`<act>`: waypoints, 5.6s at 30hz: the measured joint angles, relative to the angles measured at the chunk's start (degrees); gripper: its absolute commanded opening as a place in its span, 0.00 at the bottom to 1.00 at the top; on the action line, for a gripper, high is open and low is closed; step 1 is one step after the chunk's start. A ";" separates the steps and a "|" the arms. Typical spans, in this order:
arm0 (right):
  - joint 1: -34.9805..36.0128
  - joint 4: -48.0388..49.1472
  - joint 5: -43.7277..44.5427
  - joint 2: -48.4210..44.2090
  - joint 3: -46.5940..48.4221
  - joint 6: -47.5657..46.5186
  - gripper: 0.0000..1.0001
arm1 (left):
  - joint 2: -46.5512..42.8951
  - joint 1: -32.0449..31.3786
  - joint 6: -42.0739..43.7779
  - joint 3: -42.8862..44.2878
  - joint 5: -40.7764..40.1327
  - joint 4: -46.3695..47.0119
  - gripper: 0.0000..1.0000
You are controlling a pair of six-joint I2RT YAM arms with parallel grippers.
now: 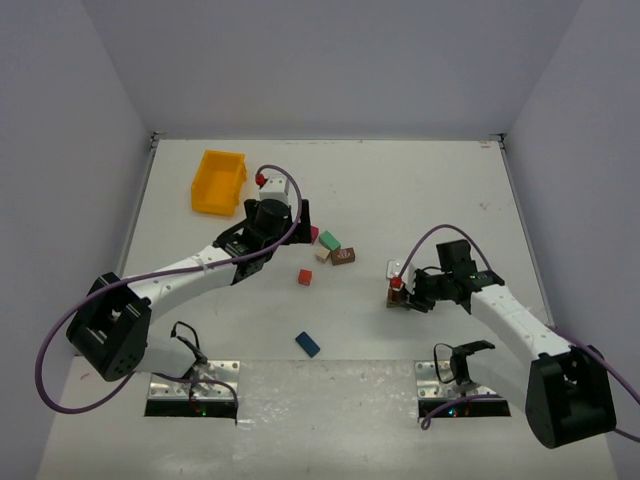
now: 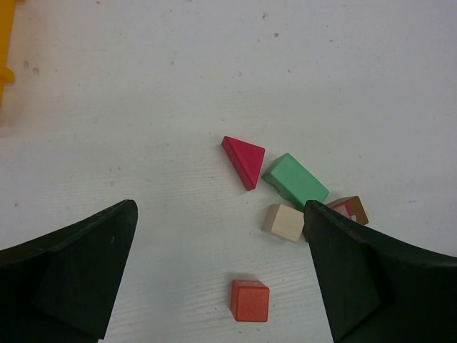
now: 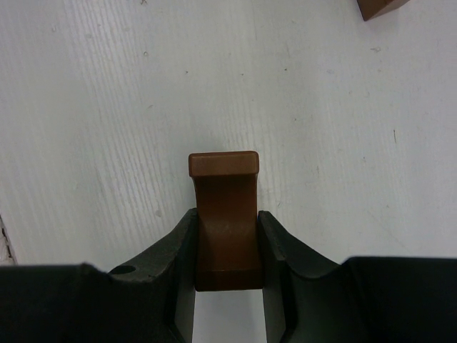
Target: Build the wood block tower
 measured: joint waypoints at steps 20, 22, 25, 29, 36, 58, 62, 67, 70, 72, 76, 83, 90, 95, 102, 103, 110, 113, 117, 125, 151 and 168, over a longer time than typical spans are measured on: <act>-1.85 1.34 -1.07 0.82 -1.69 -0.82 0.21 | 0.20 0.00 0.66 1.21 -0.34 -0.75 1.00; -1.85 1.64 -1.34 0.90 -1.75 -0.82 0.21 | 0.39 0.00 0.83 1.29 -0.34 -0.79 1.00; -1.95 2.34 -1.60 0.93 -1.76 -0.79 0.21 | 0.74 0.00 0.89 1.60 -0.42 -1.91 1.00; -2.24 2.88 -1.77 1.08 -1.76 -0.79 0.21 | 0.87 0.00 0.91 1.74 -0.43 -3.15 1.00; -2.34 3.05 -1.76 1.28 -2.03 -0.85 0.22 | 0.87 0.00 0.95 1.77 -0.47 -3.55 1.00; -2.64 3.15 -1.74 1.28 -2.38 -2.26 0.27 | 1.71 0.00 0.93 1.85 -0.59 -3.76 1.00; -2.64 3.17 -1.72 1.28 -2.39 -2.40 0.30 | 1.79 0.00 0.95 1.85 -0.62 -3.77 1.00; -2.64 3.19 -1.72 1.28 -2.43 -2.60 0.31 | 1.79 0.00 0.95 1.85 -0.68 -3.77 1.00; -2.64 3.25 -1.70 1.28 -2.64 -2.77 0.32 | 1.79 0.00 0.94 1.85 -0.74 -3.77 1.00; -2.64 3.25 -1.70 1.28 -2.70 -2.82 0.33 | 1.79 0.00 0.95 1.85 -0.84 -3.77 1.00; -2.64 3.29 -1.68 1.28 -2.70 -2.92 0.34 | 1.96 0.00 0.93 1.94 -1.09 -3.80 1.00; -2.64 3.35 -1.68 1.28 -2.70 -3.01 0.40 | 2.63 0.00 0.95 2.56 -1.14 -3.84 1.00; -2.64 3.36 -1.68 1.28 -2.70 -3.00 0.42 | 2.75 0.00 0.95 2.59 -1.17 -3.90 1.00; -2.64 3.37 -1.68 1.28 -2.70 -3.02 0.46 | 2.75 0.00 0.95 2.59 -1.19 -3.90 1.00; -2.64 3.35 -1.57 1.26 -2.70 -3.37 0.55 | 2.75 0.00 0.95 2.59 -1.19 -3.90 1.00; -2.64 3.35 -1.48 1.26 -2.70 -3.48 0.56 | 2.75 0.00 0.95 2.61 -1.19 -3.90 1.00; -2.66 3.70 -1.02 1.06 -2.70 -3.48 0.73 | 2.78 0.00 1.09 2.59 -1.14 -3.92 1.00; -2.66 3.89 -0.12 1.04 -2.70 -3.54 0.82 | 2.82 0.00 1.09 2.59 -1.10 -3.92 1.00; -2.74 4.23 1.70 1.04 -2.70 -3.80 0.99 | 2.90 0.00 1.09 2.59 -1.08 -3.92 1.00; -3.54 4.23 4.81 1.04 -2.70 -4.40 0.99 | 2.91 0.00 1.11 2.61 -1.06 -3.93 1.00; -6.00 4.18 5.63 -0.12 -2.24 -4.47 0.99 | 3.91 0.00 1.11 2.62 -0.62 -4.11 1.00; -6.00 -0.17 4.58 -3.31 -1.34 -6.27 0.99 | 3.93 0.00 0.86 2.92 -0.09 -4.13 1.00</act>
